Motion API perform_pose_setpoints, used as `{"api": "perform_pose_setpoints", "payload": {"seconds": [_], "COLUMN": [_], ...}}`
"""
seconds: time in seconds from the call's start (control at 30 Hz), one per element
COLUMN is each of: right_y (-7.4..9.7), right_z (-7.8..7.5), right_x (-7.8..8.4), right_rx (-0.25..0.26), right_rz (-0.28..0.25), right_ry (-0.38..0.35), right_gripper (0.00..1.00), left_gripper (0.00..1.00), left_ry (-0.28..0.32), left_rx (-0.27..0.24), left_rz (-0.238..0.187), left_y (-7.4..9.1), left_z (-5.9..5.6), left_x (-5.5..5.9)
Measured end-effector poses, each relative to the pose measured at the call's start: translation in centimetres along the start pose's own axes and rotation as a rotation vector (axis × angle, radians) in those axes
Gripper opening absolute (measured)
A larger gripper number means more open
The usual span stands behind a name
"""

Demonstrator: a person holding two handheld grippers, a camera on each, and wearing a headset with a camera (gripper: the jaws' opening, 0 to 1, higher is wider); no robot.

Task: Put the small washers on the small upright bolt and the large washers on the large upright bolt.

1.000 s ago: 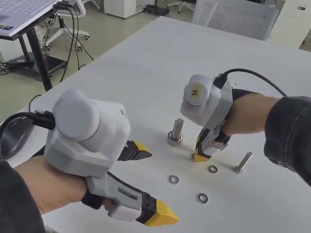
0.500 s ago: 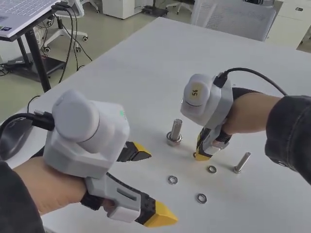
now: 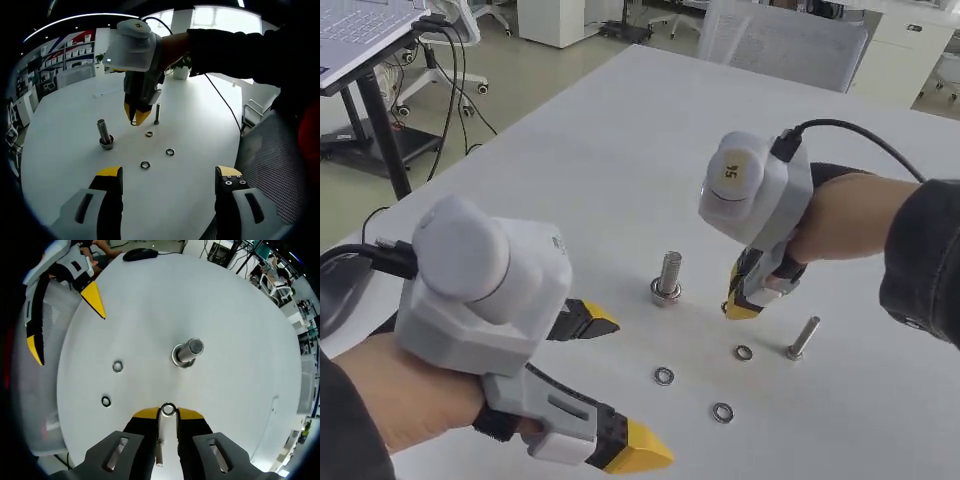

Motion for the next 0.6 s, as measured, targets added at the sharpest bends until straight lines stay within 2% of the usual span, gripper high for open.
{"api": "perform_pose_setpoints", "payload": {"seconds": [0.6], "right_y": [5.2], "right_z": [-1.2], "right_x": [3.3], "right_rx": [0.094], "right_rz": [-0.004], "right_ry": [-0.063], "right_gripper": [0.14], "left_gripper": [0.75], "left_ry": [-0.022], "left_rx": [0.023], "left_rz": [0.003], "left_y": [-0.3], "left_z": [-0.3], "left_x": [-0.2]}}
Point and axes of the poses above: the centre of the closed fingertips' face, and the gripper's own axes: y roughly backward along the fingers, z roughly to its left, x roughly out of its underside, the point moved 3 cm from there along y, roughly backward along the fingers, and after that the axes turned 14 degrees about -y, right-handed, at the moved point
